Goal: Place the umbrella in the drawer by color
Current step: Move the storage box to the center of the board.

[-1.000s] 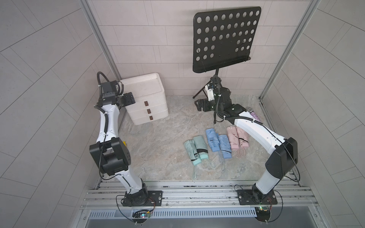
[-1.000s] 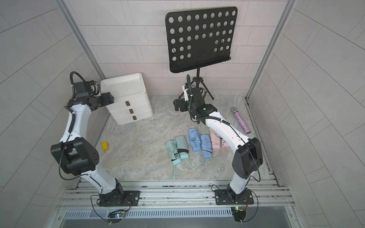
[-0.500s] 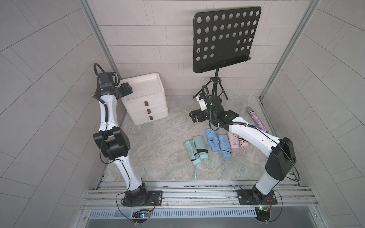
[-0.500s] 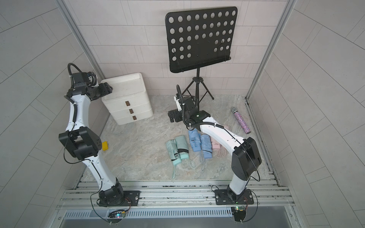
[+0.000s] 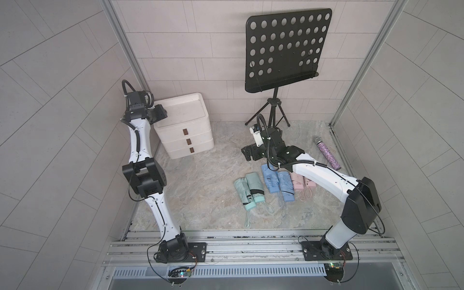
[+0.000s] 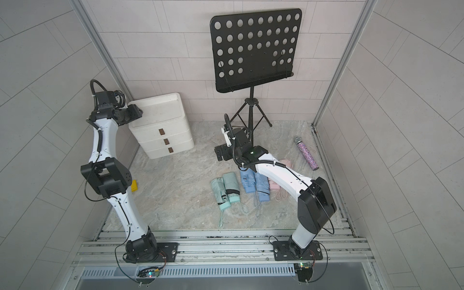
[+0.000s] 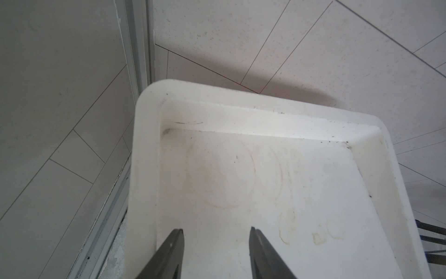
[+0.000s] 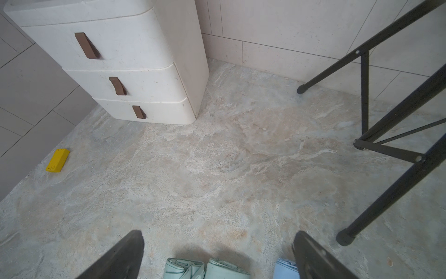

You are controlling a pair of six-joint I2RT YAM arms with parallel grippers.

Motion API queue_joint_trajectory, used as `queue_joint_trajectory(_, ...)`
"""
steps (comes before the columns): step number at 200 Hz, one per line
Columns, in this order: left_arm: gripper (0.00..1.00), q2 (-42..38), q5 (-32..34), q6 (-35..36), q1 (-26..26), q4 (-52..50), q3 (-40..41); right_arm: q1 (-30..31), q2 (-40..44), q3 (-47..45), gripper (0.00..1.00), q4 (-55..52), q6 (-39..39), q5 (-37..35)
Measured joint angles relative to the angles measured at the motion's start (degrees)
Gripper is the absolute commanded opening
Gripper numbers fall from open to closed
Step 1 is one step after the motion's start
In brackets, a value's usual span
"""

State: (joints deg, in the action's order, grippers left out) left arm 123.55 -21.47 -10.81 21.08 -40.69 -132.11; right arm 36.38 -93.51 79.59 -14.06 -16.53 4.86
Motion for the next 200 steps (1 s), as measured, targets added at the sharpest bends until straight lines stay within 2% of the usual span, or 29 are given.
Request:
queue_joint_trajectory(20,0.41,0.07,1.16,0.52,-0.07,-0.11,0.0,0.0,0.52,-0.61,1.0,0.17,0.02,-0.02)
queue_joint_trajectory(55,0.4,0.13,2.19,1.38,-0.07,-0.13,0.0,0.0,0.63,-1.29,1.0,0.52,0.02,-0.09)
queue_joint_trajectory(127,0.3,0.22,4.61,2.91,-0.11,-0.15,0.02,0.02,0.63,-1.31,1.0,0.55,0.0,-0.15)
queue_joint_trajectory(200,0.29,0.66,2.95,3.63,0.33,-0.31,-0.42,0.44,0.79,-4.87,1.0,3.15,-0.24,0.0)
